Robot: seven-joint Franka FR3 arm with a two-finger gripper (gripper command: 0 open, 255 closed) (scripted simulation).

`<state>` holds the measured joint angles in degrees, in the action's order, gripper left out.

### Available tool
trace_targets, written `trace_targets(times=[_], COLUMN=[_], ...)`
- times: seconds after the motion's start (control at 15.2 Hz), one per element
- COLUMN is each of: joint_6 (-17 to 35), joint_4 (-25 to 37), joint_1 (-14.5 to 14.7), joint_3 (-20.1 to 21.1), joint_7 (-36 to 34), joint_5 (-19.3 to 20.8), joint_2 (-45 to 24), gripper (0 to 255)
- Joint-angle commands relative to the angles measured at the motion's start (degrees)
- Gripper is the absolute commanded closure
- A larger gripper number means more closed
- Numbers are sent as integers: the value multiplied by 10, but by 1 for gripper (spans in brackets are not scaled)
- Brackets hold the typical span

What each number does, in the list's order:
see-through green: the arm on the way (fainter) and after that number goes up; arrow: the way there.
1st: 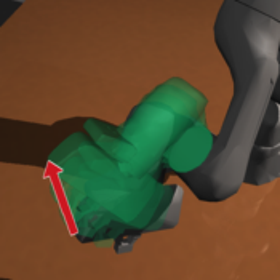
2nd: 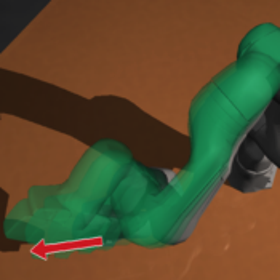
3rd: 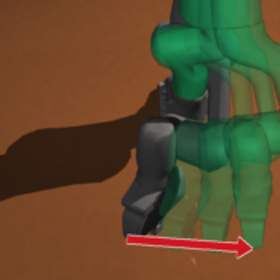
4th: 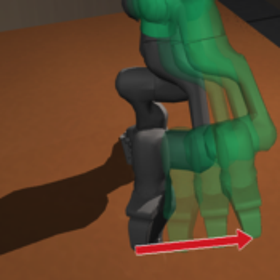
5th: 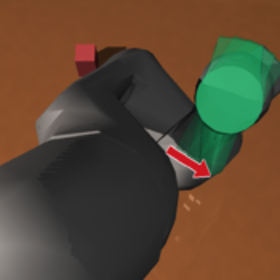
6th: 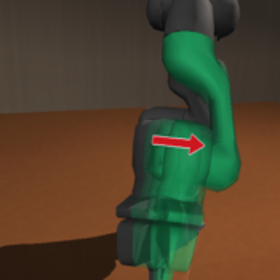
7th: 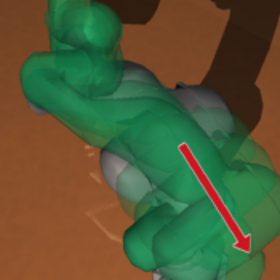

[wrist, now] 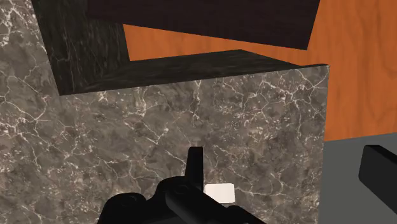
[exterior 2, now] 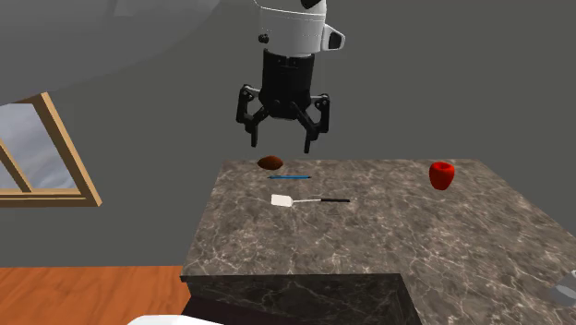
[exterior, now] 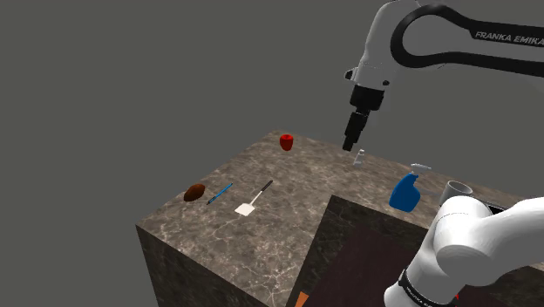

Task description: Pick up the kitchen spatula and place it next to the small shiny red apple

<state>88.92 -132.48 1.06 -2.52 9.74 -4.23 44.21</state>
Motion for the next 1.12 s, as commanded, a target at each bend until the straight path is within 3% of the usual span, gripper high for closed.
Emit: trace_targets(times=[0.0,0.59,1.06], joint_6=[0,172,292], joint_4=[0,-42,-20], joint_1=[0,-37,-72], joint_3=[0,98,160], joint_7=[0,-216,-387], joint_5=[0,-39,-30], joint_2=[0,-112,-247], gripper=[0,0,0])
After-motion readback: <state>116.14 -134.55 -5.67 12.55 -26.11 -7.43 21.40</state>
